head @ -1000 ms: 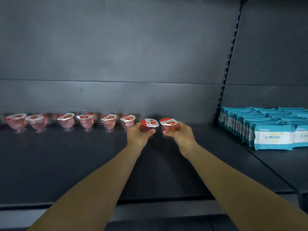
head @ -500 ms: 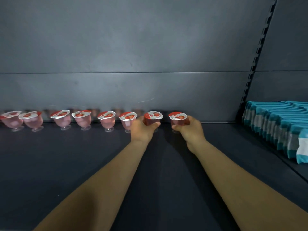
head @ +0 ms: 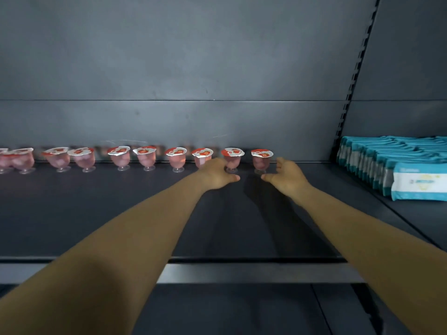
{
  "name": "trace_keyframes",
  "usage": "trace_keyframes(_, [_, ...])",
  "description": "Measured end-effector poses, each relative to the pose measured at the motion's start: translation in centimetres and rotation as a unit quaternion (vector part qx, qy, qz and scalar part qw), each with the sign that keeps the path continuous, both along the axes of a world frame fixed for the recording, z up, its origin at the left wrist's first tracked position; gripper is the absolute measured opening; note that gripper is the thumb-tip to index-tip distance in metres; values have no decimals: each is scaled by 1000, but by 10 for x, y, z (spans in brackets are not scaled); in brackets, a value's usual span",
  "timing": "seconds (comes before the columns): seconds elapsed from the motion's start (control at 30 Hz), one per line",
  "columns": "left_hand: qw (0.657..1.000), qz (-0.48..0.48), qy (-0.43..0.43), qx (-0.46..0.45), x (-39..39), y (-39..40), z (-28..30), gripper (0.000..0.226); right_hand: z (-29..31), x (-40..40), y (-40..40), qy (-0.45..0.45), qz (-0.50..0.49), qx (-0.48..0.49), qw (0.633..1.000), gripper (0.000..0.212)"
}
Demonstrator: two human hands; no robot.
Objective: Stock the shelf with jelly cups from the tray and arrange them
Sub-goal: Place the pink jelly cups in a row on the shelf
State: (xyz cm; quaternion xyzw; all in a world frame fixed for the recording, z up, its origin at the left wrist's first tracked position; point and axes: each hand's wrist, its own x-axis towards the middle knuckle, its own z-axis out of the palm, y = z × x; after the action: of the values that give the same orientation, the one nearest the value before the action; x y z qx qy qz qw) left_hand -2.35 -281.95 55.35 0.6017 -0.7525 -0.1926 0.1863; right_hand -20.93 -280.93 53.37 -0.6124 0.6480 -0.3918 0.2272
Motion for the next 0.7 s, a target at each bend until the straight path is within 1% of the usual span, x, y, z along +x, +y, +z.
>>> trace_keyframes(0.07, [993, -45, -106, -11, 13, 27, 18, 56, 17, 3, 30, 94, 20, -19, 995, 44])
trace_keyframes(0.13, [978, -71, -192, -36, 28, 57, 33, 59, 33, 13, 63, 193, 57, -21, 979, 46])
trace_keyframes(0.2, [960, -88, -257, -64, 45, 89, 41, 61, 46, 29, 97, 298, 66, -2, 952, 55])
trace_keyframes(0.27, [944, -100, -302, -84, 66, 122, 43, 64, 54, 51, 133, 359, 64, 19, 931, 67])
trace_keyframes(0.33, [936, -108, -321, -99, 89, 157, 41, 66, 56, 75, 169, 376, 62, 34, 924, 81])
trace_keyframes(0.43, [925, -121, -335, -135, 127, 215, 37, 67, 48, 112, 228, 363, 58, 31, 929, 88])
trace_keyframes(0.53, [917, -128, -342, -158, 168, 274, 25, 66, 32, 151, 287, 350, 50, 32, 935, 84])
trace_keyframes(0.7, [927, -137, -320, -141, 230, 343, -22, 56, -25, 206, 362, 310, 68, 39, 948, 69])
